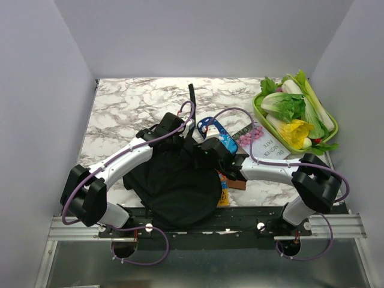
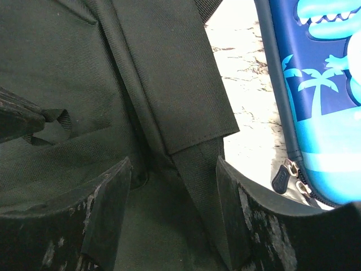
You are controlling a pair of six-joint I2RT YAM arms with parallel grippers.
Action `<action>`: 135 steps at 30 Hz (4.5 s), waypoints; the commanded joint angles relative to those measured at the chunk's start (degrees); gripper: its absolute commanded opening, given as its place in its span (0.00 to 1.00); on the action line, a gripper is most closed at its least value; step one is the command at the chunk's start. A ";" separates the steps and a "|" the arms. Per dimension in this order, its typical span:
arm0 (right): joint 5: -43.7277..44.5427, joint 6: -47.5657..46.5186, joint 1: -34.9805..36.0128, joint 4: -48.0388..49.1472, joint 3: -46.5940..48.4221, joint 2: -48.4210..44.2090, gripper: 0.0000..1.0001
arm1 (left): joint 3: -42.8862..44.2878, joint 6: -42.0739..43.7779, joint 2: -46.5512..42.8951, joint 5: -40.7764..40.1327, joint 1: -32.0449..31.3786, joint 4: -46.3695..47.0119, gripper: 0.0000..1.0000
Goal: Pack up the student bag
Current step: Unzip the student bag at the center of the board, then pick up the personal item from the center of the board.
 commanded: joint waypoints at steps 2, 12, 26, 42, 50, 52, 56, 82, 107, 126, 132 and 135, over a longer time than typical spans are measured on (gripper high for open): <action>1.49 -3.24 -0.05 -2.81 0.42 0.52 0.69 | 0.70 0.28 -0.68 1.48 0.22 0.39 0.00; 1.59 -4.56 -0.31 -5.54 0.42 3.24 0.64 | 5.09 -0.34 -1.12 3.76 0.31 -2.16 0.00; 3.87 -6.32 -3.12 -4.22 0.60 -5.98 0.01 | 4.13 -0.43 -1.03 2.80 0.66 -1.20 0.00; 5.54 -6.41 -9.54 -5.89 2.44 -4.76 0.01 | 0.09 6.43 -9.10 -2.57 7.69 -4.80 0.00; 5.98 -7.64 -12.79 -5.98 4.46 -2.48 0.01 | -2.28 10.12 -12.01 -0.10 8.66 -7.69 0.00; 6.33 -7.99 -13.67 -5.98 4.73 -2.04 0.01 | -3.95 11.43 -13.07 -0.02 9.36 -7.96 0.00; 6.77 -9.04 -15.34 -5.98 5.61 -1.42 0.01 | -5.89 13.45 -15.44 0.85 11.90 -9.45 0.00; 4.46 7.29 -13.07 -22.22 20.18 1.28 0.85 | 14.58 8.54 0.64 13.70 14.73 -1.91 0.09; 14.77 14.77 -4.62 -38.07 33.84 14.69 0.70 | 14.85 2.92 3.45 9.83 15.52 3.02 0.09; 7.56 30.66 -4.62 -16.17 4.82 3.85 0.47 | 9.23 2.03 13.30 15.10 3.21 8.02 0.26; 4.84 33.75 -4.71 -11.79 2.36 4.38 0.19 | 7.29 6.69 13.38 18.52 0.93 9.35 0.40; 4.92 35.50 -4.71 -11.69 1.66 4.64 0.01 | 6.41 9.14 13.65 19.14 0.05 9.44 0.43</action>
